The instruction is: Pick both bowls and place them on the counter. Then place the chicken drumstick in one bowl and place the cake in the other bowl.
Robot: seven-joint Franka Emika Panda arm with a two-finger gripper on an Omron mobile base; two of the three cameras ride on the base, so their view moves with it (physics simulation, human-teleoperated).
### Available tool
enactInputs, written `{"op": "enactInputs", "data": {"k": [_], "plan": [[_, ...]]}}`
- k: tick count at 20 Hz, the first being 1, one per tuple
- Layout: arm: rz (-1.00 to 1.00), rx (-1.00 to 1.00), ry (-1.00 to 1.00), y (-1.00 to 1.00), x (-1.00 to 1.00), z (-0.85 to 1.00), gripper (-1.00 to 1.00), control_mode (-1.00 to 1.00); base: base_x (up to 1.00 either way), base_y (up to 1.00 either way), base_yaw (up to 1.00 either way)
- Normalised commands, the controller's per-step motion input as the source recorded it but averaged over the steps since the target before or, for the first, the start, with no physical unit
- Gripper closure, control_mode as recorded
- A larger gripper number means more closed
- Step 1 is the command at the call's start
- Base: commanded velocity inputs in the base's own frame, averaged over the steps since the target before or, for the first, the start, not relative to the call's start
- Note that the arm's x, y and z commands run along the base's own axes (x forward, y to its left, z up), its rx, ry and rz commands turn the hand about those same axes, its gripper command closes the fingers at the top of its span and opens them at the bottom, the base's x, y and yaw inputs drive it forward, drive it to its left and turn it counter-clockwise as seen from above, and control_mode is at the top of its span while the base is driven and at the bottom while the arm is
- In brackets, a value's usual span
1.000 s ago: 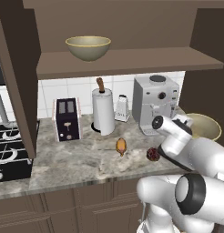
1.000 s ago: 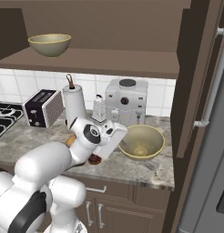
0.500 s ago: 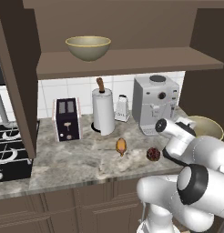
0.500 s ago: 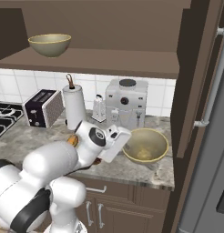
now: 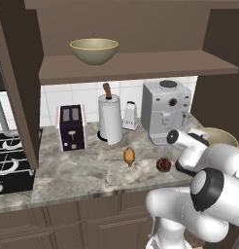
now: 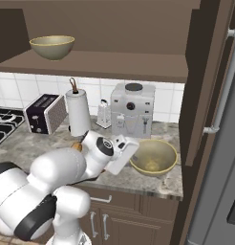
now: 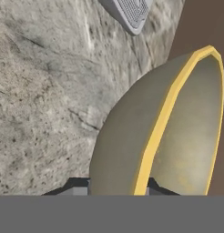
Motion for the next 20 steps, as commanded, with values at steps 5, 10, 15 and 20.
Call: {"op": "enactInputs", "data": {"k": [5,10,15,20], "plan": [[0.0,0.01,0.02,-0.01,0.08,-0.11,1.0,-1.0,0.0,0.0,0.0],[0.03,0.01,0.0,-0.03,0.09,-0.1,1.0,-1.0,0.0,0.0,0.0],[0.05,0.02,0.0,-0.04,0.09,-0.1,1.0,-1.0,0.0,0.0,0.0],[0.05,0.01,0.0,-0.03,0.09,-0.09,1.0,-1.0,0.0,0.0,0.0]]}}
